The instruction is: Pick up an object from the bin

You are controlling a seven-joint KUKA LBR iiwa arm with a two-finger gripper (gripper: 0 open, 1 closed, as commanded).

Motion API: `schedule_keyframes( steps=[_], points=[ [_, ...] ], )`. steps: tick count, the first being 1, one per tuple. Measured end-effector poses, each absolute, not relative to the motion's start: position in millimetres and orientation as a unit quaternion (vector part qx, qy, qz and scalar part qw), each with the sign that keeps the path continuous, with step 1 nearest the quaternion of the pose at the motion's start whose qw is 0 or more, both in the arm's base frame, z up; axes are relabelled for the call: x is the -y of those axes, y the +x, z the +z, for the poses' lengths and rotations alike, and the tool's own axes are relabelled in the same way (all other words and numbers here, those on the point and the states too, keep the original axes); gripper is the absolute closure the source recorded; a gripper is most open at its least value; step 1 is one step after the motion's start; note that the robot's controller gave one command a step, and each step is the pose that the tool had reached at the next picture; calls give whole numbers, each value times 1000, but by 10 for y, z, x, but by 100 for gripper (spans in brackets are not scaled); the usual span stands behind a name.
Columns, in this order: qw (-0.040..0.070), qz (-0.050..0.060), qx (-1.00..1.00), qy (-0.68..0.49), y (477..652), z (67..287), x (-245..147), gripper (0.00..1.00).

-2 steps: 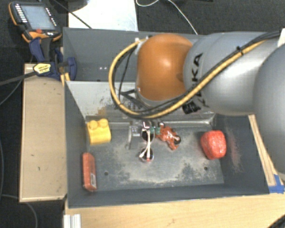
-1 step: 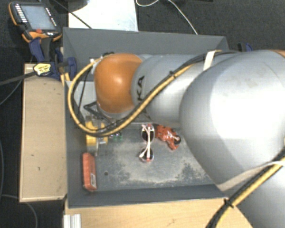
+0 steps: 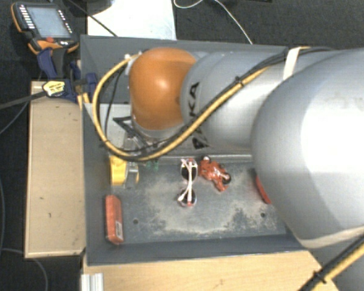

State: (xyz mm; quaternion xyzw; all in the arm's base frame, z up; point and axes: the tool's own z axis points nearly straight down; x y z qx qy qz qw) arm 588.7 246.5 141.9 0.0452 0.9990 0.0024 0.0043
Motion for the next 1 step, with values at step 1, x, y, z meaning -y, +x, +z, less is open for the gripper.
schedule_keyframes(
  steps=[1],
  points=[
    [7,2,-999,-48,5953,756,-2525,0]
  ],
)
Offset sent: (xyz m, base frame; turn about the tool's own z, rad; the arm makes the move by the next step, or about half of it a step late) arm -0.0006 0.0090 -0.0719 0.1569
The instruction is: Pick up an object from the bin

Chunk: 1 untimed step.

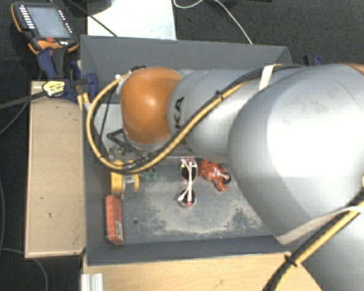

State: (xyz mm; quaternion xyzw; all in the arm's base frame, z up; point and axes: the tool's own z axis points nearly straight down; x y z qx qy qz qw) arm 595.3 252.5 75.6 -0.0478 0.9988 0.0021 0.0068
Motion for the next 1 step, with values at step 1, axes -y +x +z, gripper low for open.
schedule_keyframes(
  steps=[1],
  points=[
    [4,-1,-992,123,5901,715,-2511,0]
  ],
)
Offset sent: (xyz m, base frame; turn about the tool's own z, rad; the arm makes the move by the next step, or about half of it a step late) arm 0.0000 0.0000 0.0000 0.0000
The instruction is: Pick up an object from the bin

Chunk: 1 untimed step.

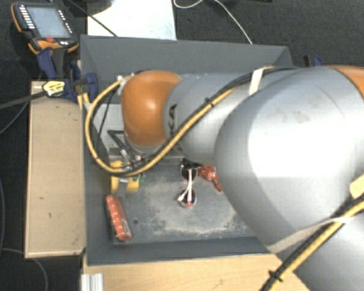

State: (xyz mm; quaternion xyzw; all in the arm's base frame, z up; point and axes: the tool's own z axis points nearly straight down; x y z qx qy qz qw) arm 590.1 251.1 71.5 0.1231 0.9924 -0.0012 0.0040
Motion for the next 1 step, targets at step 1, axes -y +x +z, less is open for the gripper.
schedule_keyframes(
  steps=[1],
  points=[
    [9,3,-999,-47,5966,766,-2522,100]
  ],
)
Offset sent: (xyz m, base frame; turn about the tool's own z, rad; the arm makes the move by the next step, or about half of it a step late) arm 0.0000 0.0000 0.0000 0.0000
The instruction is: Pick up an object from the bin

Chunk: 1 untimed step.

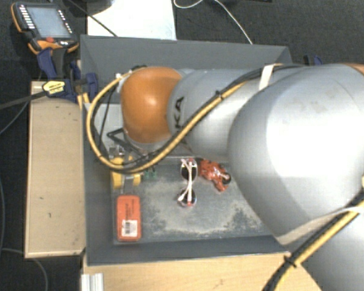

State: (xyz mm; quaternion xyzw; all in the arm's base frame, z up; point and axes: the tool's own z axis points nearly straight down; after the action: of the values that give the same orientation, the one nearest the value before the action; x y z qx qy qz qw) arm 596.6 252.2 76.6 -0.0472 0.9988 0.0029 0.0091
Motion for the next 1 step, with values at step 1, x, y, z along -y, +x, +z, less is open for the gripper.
schedule_keyframes(
  steps=[1],
  points=[
    [9,3,-999,-46,5965,765,-2522,100]
  ],
)
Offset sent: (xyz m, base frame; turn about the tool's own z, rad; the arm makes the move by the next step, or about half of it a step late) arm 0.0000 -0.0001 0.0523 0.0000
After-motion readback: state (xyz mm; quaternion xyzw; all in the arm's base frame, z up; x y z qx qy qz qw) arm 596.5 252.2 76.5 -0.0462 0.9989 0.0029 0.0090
